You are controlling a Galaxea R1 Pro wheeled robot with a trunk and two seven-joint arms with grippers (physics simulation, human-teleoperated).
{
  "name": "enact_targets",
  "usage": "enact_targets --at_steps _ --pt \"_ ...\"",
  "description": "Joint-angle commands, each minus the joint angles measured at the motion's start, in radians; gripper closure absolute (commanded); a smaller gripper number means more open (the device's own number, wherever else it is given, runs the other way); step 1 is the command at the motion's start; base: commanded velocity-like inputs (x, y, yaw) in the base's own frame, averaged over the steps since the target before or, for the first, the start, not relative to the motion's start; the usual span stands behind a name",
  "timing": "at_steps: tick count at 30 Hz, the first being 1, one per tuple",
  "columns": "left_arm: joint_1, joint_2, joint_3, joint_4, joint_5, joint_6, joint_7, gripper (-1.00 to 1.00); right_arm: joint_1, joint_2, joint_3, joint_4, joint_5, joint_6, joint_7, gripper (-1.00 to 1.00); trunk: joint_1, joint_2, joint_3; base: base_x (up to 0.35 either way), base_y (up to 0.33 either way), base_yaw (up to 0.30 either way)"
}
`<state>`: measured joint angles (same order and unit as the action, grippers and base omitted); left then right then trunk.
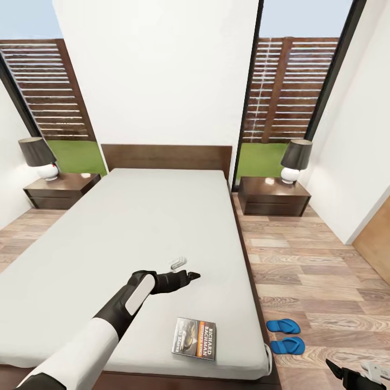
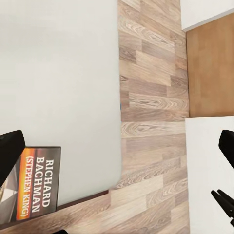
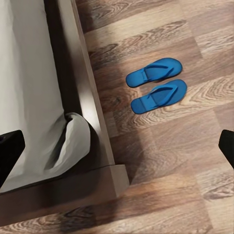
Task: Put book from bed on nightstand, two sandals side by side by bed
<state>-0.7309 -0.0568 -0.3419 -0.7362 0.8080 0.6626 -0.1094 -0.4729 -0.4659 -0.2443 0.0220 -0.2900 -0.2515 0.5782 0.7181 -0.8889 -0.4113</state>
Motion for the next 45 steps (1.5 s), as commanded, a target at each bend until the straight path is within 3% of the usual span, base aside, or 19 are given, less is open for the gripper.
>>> enact_targets --at_steps 1,23,45 --pt "-0.001 0.0 0.0 0.0 -0.001 0.003 -0.003 -1.0 -0.001 0.0 -0.001 0.002 -0.006 -0.002 0.006 -1.0 0.004 -0.008 -0.004 0.0 0.0 0.0" --pt "-0.001 -0.021 -0.002 0.001 0.0 0.005 -0.004 -1.0 -0.001 0.0 -0.002 0.003 -0.008 0.0 0.01 -1.0 0.088 -0.162 -0.073 0.0 0.0 0.0" --pt "-0.001 -0.021 -0.003 0.001 0.001 0.003 -0.005 -1.0 -0.001 0.0 -0.001 0.003 -0.008 -0.001 0.005 -1.0 0.088 -0.162 -0.09 0.0 0.0 0.0"
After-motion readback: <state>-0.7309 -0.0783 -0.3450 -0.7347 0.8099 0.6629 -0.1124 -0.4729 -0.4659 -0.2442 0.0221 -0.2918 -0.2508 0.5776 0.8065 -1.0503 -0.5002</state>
